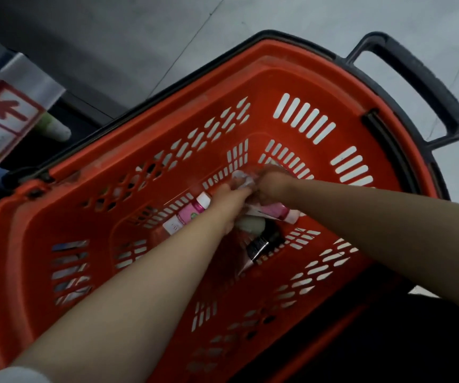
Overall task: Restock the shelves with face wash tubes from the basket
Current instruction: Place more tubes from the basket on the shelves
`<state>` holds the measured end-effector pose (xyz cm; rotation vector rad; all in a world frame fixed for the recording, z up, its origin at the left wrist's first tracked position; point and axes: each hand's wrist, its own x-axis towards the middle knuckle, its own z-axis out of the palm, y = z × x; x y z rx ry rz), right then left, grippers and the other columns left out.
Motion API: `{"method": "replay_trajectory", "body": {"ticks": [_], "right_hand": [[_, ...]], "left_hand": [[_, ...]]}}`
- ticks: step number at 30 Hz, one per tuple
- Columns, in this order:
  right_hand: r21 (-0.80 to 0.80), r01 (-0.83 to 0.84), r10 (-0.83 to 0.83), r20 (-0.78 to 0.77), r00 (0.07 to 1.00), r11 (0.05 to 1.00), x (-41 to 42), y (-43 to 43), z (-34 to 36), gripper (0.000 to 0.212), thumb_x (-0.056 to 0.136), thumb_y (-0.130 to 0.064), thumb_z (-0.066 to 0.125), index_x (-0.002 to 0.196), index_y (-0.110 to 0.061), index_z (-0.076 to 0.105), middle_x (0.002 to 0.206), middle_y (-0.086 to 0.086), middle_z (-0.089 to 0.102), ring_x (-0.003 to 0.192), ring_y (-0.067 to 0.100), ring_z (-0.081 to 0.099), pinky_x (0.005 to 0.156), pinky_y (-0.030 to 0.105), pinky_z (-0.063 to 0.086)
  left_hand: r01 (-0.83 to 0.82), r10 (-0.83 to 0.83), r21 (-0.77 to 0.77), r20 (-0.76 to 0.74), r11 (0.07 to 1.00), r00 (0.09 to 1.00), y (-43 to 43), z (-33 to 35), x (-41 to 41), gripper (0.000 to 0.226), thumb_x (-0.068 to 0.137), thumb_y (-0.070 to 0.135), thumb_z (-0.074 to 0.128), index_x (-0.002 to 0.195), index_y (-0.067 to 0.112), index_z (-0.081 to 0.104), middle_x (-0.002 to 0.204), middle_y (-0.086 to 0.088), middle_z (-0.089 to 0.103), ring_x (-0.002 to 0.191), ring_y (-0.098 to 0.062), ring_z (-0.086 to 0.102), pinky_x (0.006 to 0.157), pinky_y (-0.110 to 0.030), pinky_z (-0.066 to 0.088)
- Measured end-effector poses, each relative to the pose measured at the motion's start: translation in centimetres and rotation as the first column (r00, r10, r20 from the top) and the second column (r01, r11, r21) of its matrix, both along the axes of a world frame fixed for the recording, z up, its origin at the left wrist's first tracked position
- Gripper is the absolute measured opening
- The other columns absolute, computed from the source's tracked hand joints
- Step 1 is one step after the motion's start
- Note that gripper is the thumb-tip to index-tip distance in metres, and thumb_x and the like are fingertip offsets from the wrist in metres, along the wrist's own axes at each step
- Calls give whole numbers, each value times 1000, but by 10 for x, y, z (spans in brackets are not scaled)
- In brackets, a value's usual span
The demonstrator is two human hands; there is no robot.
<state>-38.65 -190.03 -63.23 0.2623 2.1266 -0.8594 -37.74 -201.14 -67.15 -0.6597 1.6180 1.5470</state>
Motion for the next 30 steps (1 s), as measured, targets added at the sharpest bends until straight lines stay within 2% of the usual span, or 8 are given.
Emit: {"method": "replay_trajectory", "body": {"ticks": [2, 5, 8, 11, 15, 21, 25, 30], "right_hand": [[-12, 28, -29, -81, 996, 1000, 1, -8, 6, 28, 91, -1, 51, 79, -26, 48, 88, 2, 56, 82, 21, 59, 79, 35, 55], [66, -47, 60, -202, 978, 997, 7, -24, 18, 27, 94, -6, 43, 72, -22, 47, 73, -1, 52, 65, 14, 53, 62, 26, 49], [210, -215, 261, -228, 938, 954, 13, -33, 54, 11, 94, -10, 43, 99, -3, 50, 95, 11, 60, 85, 25, 58, 71, 31, 48], [300, -370, 457, -314, 832, 879, 19, -37, 91, 30, 92, -8, 48, 121, -6, 47, 114, 14, 60, 102, 29, 57, 75, 30, 43], [395, -342, 517, -541, 663, 853, 29, -53, 144, 29, 91, -6, 47, 120, -13, 48, 96, 6, 62, 84, 23, 56, 65, 26, 32], [-172, 65, -173, -744, 645, 983, 55, -84, 197, 22, 96, -14, 48, 115, -5, 54, 81, 1, 60, 72, 11, 52, 61, 17, 36], [-283, 49, -220, -611, 760, 958, 86, -114, 209, 24, 94, -13, 52, 117, -5, 58, 107, 6, 66, 95, 12, 61, 92, 30, 48], [-564, 20, -372, -517, 771, 825, 128, -148, 236, 24, 94, -1, 51, 116, -3, 61, 95, -4, 65, 70, -14, 60, 70, 4, 48]], "left_hand": [[-161, 161, 8, 20, 987, 987, -8, 11, -2, 29, 93, 8, 54, 122, 9, 58, 86, -4, 65, 73, -18, 61, 69, -31, 51], [-166, 165, -34, -34, 986, 986, -25, 28, 3, 20, 94, 7, 52, 111, 14, 61, 81, -4, 64, 63, -18, 58, 54, -24, 48], [66, -116, -217, -230, 974, 966, -50, 42, 14, 44, 87, 2, 52, 129, 16, 53, 121, -13, 61, 101, -28, 61, 79, -30, 48], [274, -493, -499, -383, 822, 781, -75, 62, 21, 63, 88, 5, 54, 146, 23, 35, 147, -13, 35, 133, -27, 37, 107, -28, 29], [289, -682, -659, -474, 694, 557, -99, 99, 30, 57, 79, 34, 63, 134, 28, 50, 138, -5, 50, 128, -27, 43, 108, -38, 33], [70, -263, -293, -697, 954, 667, -120, 179, 62, 38, 83, 5, 67, 119, 13, 57, 101, 10, 60, 85, 3, 56, 67, 0, 42], [-135, 63, -57, -663, 989, 746, -144, 219, 86, 28, 86, 16, 67, 113, 16, 62, 105, -1, 69, 92, -16, 66, 80, -28, 54], [-103, 121, 65, -665, 992, 737, -180, 264, 120, 22, 91, 16, 59, 112, 23, 63, 108, -3, 71, 98, -20, 69, 83, -39, 56]]}}
